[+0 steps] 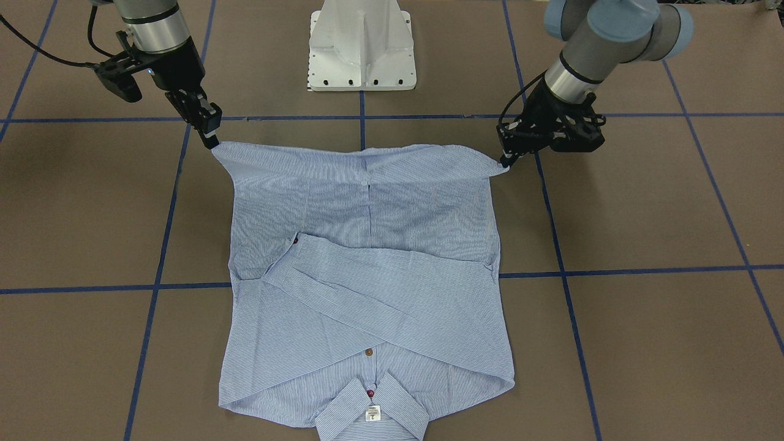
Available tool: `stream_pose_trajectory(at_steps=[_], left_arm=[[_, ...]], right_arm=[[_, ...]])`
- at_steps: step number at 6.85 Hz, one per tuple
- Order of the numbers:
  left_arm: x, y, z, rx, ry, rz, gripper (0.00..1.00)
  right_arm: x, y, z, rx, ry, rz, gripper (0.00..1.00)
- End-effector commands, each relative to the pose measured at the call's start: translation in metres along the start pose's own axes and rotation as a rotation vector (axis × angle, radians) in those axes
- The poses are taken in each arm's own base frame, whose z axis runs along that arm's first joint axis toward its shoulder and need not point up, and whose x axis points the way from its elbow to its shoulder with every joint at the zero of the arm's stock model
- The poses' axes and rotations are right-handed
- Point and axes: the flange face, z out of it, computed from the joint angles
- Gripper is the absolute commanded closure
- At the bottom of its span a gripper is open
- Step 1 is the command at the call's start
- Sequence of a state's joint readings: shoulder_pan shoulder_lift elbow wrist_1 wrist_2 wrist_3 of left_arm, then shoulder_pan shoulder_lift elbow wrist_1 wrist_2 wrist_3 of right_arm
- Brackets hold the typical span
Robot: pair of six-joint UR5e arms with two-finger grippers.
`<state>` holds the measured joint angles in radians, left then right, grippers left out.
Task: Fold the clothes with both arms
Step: 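Lift the hem with both grippers and fold it toward the collar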
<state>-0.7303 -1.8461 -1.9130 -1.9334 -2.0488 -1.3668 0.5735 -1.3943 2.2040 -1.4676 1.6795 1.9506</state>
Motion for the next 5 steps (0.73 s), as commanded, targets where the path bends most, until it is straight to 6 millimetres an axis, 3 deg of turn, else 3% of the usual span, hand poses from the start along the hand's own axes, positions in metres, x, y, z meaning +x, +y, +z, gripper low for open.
stream_pose_trajectory(at_steps=[1, 2, 3, 4, 5], left_arm=[[0.036, -0.051, 0.008, 0.037, -0.031, -0.050, 1.00], [0.037, -0.069, 0.013, 0.052, -0.045, -0.074, 1.00], [0.040, -0.106, 0.007, 0.092, -0.050, -0.103, 1.00], [0.041, -0.134, 0.007, 0.118, -0.061, -0.120, 1.00], [0.038, -0.158, -0.016, 0.153, -0.054, -0.105, 1.00]], right_arm=[[-0.033, -0.019, 0.014, 0.090, -0.043, 0.022, 1.00], [-0.056, -0.024, 0.033, 0.179, -0.063, 0.021, 1.00], [-0.084, -0.041, 0.036, 0.218, -0.087, 0.041, 1.00], [-0.101, -0.069, 0.030, 0.255, -0.103, 0.042, 1.00], [-0.110, -0.082, 0.020, 0.270, -0.117, 0.031, 1.00]])
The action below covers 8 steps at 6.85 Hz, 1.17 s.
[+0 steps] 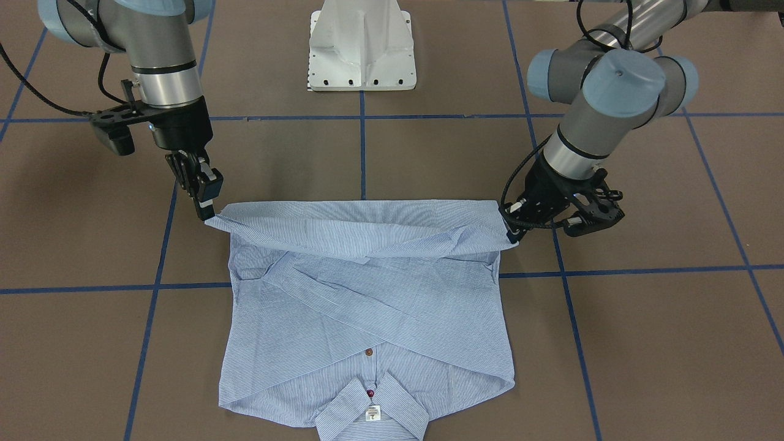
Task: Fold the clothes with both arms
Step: 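Lay the hem near the collar and open both grippers, raising them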
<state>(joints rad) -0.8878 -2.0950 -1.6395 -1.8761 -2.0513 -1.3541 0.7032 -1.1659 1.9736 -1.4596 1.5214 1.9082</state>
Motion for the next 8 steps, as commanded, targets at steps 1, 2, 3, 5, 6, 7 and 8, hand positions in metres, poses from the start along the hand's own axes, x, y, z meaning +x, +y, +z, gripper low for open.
stream_pose_trajectory(at_steps=[1, 2, 3, 5, 6, 7, 8], left_arm=[[0.002, -0.037, -0.005, 0.040, -0.011, 0.004, 1.00], [0.014, -0.050, 0.011, 0.037, -0.029, 0.025, 1.00], [0.029, -0.071, 0.039, 0.039, -0.028, 0.026, 1.00], [0.030, -0.104, 0.088, 0.097, -0.025, 0.041, 1.00], [0.035, -0.111, 0.100, 0.098, -0.029, 0.045, 1.00], [0.035, -0.111, 0.107, 0.097, -0.027, 0.051, 1.00], [0.037, -0.113, 0.112, 0.096, -0.026, 0.052, 1.00]], right_arm=[[-0.017, -0.024, 0.009, 0.038, 0.000, -0.006, 1.00], [-0.016, -0.027, 0.044, 0.058, 0.052, -0.032, 1.00], [-0.036, -0.023, 0.081, 0.067, 0.075, -0.088, 1.00], [-0.058, -0.028, 0.144, 0.077, 0.107, -0.104, 1.00], [-0.062, -0.028, 0.172, 0.075, 0.118, -0.106, 1.00], [-0.059, -0.035, 0.186, 0.076, 0.114, -0.102, 1.00], [-0.056, -0.043, 0.192, 0.066, 0.129, -0.114, 1.00]])
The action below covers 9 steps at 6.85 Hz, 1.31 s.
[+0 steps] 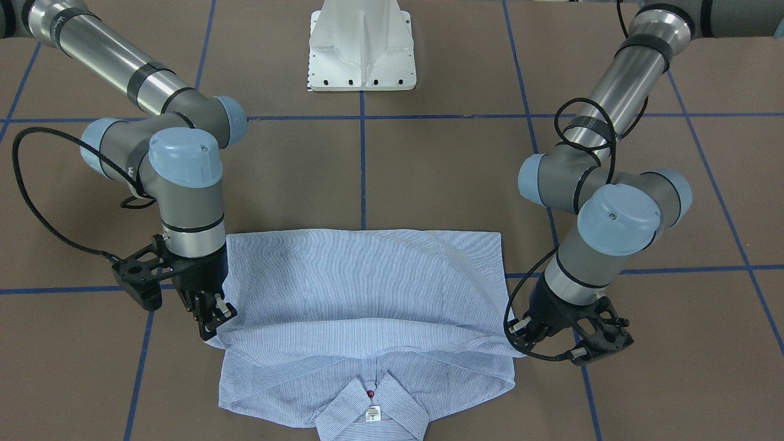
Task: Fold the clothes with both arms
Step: 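Lay the hem near the collar and open both grippers, raising them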
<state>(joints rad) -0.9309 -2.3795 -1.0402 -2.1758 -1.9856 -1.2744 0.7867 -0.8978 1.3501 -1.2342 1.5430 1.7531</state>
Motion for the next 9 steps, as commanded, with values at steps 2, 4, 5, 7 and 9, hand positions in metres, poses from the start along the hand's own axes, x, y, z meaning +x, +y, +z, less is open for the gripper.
stream_pose_trajectory(at_steps=[2, 4, 5, 7, 9], left_arm=[[0.003, 0.004, 0.016, 0.003, -0.009, 0.008, 1.00], [0.008, 0.019, 0.029, 0.038, -0.030, 0.026, 1.00], [0.007, 0.019, 0.030, 0.038, -0.031, 0.025, 0.80], [0.001, 0.014, 0.028, 0.042, -0.036, 0.071, 0.52], [-0.009, -0.012, 0.005, 0.057, -0.021, 0.090, 0.49]], right_arm=[[-0.016, -0.003, 0.017, -0.009, 0.013, -0.009, 1.00], [-0.009, -0.004, 0.029, -0.004, 0.039, -0.014, 1.00], [-0.011, -0.004, 0.028, -0.005, 0.037, -0.014, 1.00], [-0.013, -0.004, 0.028, -0.005, 0.037, -0.014, 1.00], [-0.018, -0.011, 0.025, 0.002, 0.030, -0.003, 0.69]])
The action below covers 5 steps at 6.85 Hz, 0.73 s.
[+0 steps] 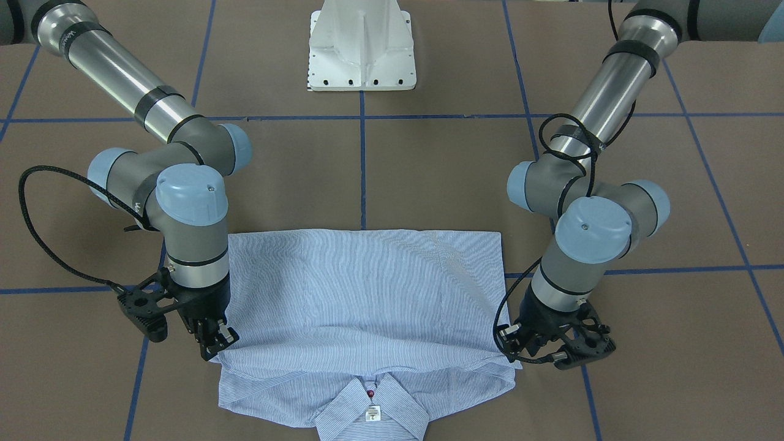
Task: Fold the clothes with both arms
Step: 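Lay the hem near the collar and open both grippers, raising them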
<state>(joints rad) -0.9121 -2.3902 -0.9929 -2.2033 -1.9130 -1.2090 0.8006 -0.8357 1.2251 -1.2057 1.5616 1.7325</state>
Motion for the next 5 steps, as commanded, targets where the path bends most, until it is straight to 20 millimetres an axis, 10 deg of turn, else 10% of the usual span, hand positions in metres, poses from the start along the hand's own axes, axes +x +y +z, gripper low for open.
stream_pose_trajectory(at_steps=[1, 5], left_arm=[[-0.025, -0.020, -0.021, -0.017, 0.027, 0.007, 0.49], [-0.064, 0.005, -0.063, -0.032, 0.095, 0.024, 0.49]], right_arm=[[-0.013, -0.034, -0.015, -0.007, -0.021, 0.045, 0.59], [-0.023, -0.055, -0.044, -0.109, -0.057, 0.128, 0.34]])
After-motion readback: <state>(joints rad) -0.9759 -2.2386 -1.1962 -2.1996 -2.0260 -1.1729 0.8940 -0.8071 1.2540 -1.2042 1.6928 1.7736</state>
